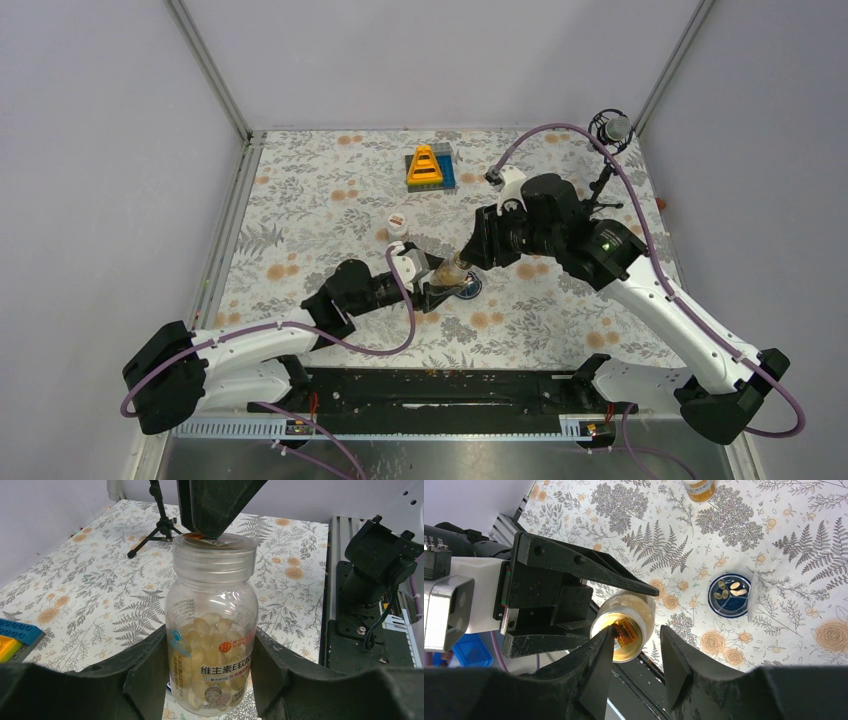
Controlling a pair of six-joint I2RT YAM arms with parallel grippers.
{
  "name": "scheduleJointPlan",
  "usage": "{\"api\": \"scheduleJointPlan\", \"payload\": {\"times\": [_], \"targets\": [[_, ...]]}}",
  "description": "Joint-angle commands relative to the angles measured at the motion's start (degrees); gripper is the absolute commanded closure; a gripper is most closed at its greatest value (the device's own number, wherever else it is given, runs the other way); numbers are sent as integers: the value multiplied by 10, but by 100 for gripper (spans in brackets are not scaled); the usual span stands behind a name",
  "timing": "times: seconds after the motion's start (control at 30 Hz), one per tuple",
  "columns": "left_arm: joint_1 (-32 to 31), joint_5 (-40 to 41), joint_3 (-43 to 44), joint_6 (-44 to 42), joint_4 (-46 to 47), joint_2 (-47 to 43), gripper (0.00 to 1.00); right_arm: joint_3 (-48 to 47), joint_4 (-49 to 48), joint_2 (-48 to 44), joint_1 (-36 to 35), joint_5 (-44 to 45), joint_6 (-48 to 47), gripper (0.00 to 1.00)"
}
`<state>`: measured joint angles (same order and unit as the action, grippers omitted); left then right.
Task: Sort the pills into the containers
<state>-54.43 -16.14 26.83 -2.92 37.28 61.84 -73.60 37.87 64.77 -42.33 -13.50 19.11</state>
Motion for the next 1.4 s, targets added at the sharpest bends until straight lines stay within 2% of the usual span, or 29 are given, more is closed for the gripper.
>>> {"api": "scheduleJointPlan", "payload": {"times": [0.0,0.1,0.3,0.5,0.6,0.87,1.13,1.37], "targets": [[3,-9,8,6,76,-15,100,8,16,-3,-5,-9,-27,54],[3,-10,5,8,75,-14,100,-14,17,-7,-5,9,-17,51],[3,-11,-5,14,77,-15,100,-61,19,0,-6,39,9,38],[4,-15,-5,15,75,-17,100,-48,-9,-9,-5,-35,-33,18],[4,-21,-3,14,73,-17,100,-45,-1,4,-5,-65,-61,13],[3,-32,-1,13,75,-17,100,-50,1,40,-5,-46,-67,13],[4,-34,-15,10,91,-31,100,-58,-20,73,-5,65,-40,21],[5,-19,-29,12,95,-50,100,-52,-22,77,-5,125,-18,19]]}}
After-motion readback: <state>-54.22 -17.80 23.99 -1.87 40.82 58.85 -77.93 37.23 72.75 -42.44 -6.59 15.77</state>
